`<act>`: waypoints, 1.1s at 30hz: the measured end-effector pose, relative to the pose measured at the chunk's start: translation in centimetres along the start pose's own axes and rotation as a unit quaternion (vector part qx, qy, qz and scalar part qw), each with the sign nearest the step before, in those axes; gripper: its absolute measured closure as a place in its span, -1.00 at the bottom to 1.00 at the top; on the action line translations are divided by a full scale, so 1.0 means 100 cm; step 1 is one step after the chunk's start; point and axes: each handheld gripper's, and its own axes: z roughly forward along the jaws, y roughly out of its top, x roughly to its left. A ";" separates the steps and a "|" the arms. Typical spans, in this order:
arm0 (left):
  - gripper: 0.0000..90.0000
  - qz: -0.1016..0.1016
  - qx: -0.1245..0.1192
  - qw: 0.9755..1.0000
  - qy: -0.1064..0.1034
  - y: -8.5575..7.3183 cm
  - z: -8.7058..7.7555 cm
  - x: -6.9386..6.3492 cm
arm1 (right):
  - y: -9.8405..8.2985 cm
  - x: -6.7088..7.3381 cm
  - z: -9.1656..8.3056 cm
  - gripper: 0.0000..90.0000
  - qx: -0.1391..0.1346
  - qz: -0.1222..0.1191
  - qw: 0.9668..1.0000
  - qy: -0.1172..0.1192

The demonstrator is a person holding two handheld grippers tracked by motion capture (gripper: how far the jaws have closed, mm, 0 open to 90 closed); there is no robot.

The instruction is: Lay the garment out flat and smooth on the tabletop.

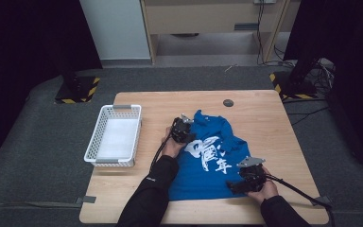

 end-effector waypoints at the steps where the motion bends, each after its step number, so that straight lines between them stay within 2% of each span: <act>1: 0.44 0.010 -0.003 1.000 0.006 -0.001 -0.001 -0.003 | 0.000 0.000 0.000 -0.99 0.000 0.000 1.000 0.000; 3: 0.46 0.015 -0.008 1.000 0.012 -0.002 -0.003 -0.005 | 0.000 0.000 0.000 -0.99 0.000 0.000 1.000 0.000; 8: 0.62 0.007 -0.004 1.000 0.006 -0.003 -0.003 -0.006 | 0.000 0.000 0.000 -0.99 0.000 0.000 1.000 0.000; 13: 0.79 -0.012 -0.006 1.000 0.000 -0.002 -0.004 -0.006 | 0.000 0.000 0.000 -0.99 0.000 0.000 1.000 0.000; 15: 0.83 -0.029 -0.006 1.000 -0.008 -0.002 -0.006 -0.003 | 0.000 0.000 0.000 -0.99 0.000 -0.001 1.000 0.000; 18: 0.88 -0.039 -0.005 0.999 -0.013 -0.002 -0.008 -0.001 | 0.000 0.000 0.000 -0.99 0.000 -0.001 1.000 0.000; 23: 0.89 -0.051 -0.023 0.998 -0.010 0.000 -0.015 0.001 | 0.000 0.000 0.000 -0.99 0.000 -0.001 1.000 0.000; 24: 0.89 -0.060 -0.034 0.998 -0.010 0.002 -0.020 0.004 | 0.000 0.000 0.000 -0.99 0.000 -0.001 1.000 0.000; 26: 0.89 -0.072 -0.042 0.996 -0.010 0.003 -0.025 0.008 | 0.000 0.000 0.000 -0.99 0.000 0.000 1.000 0.000; 30: 0.89 -0.089 -0.049 0.995 0.005 0.004 -0.033 0.018 | 0.000 0.000 0.000 -0.99 0.000 -0.001 1.000 0.000; 33: 0.90 -0.104 -0.058 0.992 0.027 0.003 -0.039 0.026 | 0.000 0.000 0.000 -0.99 0.000 -0.001 1.000 0.000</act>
